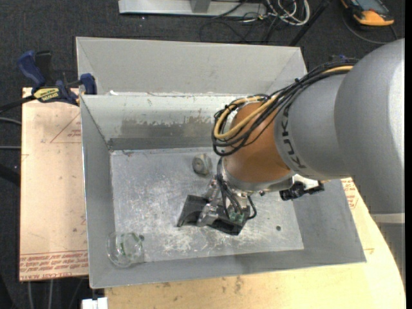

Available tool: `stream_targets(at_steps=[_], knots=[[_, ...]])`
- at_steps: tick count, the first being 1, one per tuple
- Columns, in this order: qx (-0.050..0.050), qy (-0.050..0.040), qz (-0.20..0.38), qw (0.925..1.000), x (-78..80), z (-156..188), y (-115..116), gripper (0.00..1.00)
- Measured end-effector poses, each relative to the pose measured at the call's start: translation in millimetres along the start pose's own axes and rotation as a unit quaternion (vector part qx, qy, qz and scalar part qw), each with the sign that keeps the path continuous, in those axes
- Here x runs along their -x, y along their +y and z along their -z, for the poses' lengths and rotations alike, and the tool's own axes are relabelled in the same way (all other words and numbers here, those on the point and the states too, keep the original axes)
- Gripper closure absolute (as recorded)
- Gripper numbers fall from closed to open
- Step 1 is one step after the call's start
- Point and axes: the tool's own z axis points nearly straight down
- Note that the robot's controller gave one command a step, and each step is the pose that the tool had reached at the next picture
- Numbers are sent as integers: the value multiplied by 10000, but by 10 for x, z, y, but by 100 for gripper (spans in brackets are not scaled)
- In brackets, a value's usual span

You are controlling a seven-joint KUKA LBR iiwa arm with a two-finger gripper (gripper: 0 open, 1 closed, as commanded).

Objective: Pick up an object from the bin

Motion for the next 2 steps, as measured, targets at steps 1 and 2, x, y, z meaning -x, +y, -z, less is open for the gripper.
stream_targets(at_steps=[1,2], knots=[[-25,65,-102,9999,38,838,-1,100],[-25,65,-102,9999,38,838,-1,100]])
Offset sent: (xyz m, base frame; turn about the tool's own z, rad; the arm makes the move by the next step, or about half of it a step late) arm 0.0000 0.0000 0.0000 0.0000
